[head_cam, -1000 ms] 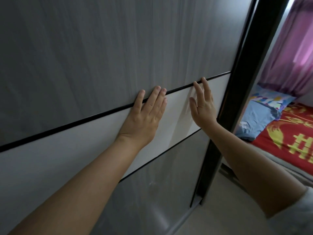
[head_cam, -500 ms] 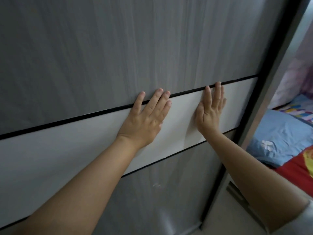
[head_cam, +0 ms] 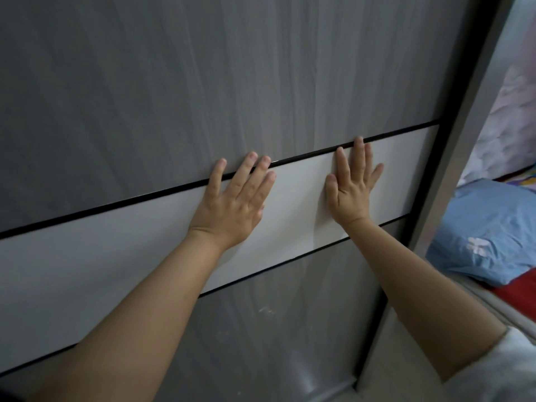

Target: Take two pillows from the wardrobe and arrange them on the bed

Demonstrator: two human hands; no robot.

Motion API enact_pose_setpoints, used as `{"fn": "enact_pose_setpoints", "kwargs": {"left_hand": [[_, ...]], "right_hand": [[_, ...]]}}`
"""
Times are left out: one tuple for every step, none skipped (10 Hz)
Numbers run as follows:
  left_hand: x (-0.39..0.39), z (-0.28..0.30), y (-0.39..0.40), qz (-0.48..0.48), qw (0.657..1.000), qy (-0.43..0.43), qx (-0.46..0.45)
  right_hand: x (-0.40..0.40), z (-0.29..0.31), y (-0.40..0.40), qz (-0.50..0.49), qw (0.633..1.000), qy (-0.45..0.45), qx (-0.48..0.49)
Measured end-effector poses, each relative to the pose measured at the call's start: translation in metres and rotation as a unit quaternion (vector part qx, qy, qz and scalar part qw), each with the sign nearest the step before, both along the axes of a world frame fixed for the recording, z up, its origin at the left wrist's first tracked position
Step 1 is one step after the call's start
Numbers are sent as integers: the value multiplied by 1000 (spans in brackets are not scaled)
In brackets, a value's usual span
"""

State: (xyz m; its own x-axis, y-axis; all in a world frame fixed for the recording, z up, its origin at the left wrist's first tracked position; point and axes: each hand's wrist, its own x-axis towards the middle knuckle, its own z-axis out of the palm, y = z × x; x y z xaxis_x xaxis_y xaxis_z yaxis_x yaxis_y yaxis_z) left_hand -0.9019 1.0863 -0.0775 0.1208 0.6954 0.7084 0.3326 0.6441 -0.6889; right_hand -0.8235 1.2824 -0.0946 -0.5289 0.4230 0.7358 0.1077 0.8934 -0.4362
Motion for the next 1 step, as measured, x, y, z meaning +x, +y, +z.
{"fn": "enact_pose_setpoints", "kwargs": {"left_hand": [[4,5,-1,0,1000,-14,3]], "right_hand": [[13,5,0,5,1000,15,-23]]}}
